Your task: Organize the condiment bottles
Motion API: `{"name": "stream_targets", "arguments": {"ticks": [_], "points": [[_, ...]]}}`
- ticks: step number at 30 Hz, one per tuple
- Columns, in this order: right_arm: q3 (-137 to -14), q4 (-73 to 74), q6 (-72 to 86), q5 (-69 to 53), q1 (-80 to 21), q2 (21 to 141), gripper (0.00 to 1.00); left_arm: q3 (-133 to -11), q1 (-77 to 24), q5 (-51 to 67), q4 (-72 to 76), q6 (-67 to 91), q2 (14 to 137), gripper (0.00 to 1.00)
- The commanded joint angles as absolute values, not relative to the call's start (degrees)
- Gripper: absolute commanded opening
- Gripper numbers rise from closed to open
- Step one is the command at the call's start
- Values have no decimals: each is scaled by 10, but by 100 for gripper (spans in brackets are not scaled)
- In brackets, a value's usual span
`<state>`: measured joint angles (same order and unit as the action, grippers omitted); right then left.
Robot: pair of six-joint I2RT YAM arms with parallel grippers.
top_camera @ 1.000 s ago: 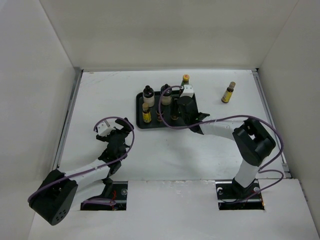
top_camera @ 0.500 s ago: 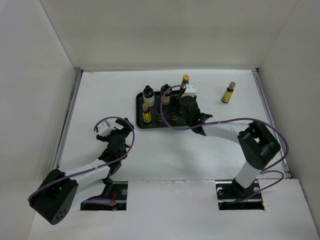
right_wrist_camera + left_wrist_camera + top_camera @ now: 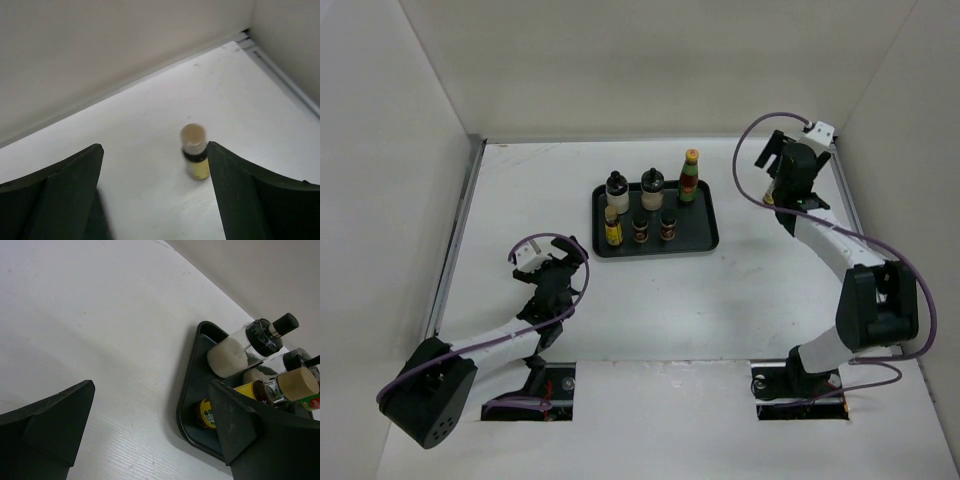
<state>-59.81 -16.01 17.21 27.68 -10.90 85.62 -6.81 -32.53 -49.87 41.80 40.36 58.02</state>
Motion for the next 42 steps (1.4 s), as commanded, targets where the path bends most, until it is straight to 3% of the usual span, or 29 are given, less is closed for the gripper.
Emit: {"name": "stream_targets", "arguments": {"ticks": [1,8,14,24,27,34,42], "points": [[-656,-137,124,290,-77,894,91,-74,-325,-494,443,410,587,100],[-749,-69,111,233,-36,995,89,-76,-324,-490,443,410,590,100],[-754,-64,121,230,-18,1027,81,-76,-322,-490,443,410,592,100],[-752,-67,123,237,-19,1042,41,-76,-323,-489,442,410,584,100],[-714,-106,126,267,-32,988,36,-77,-323,-489,443,410,596,100],[-604,-129,161,255,-140,842,35,-77,-324,-489,443,410,596,100],[-572,-151,178,243,-284,841,36,-78,-326,-483,444,410,595,100]]}}
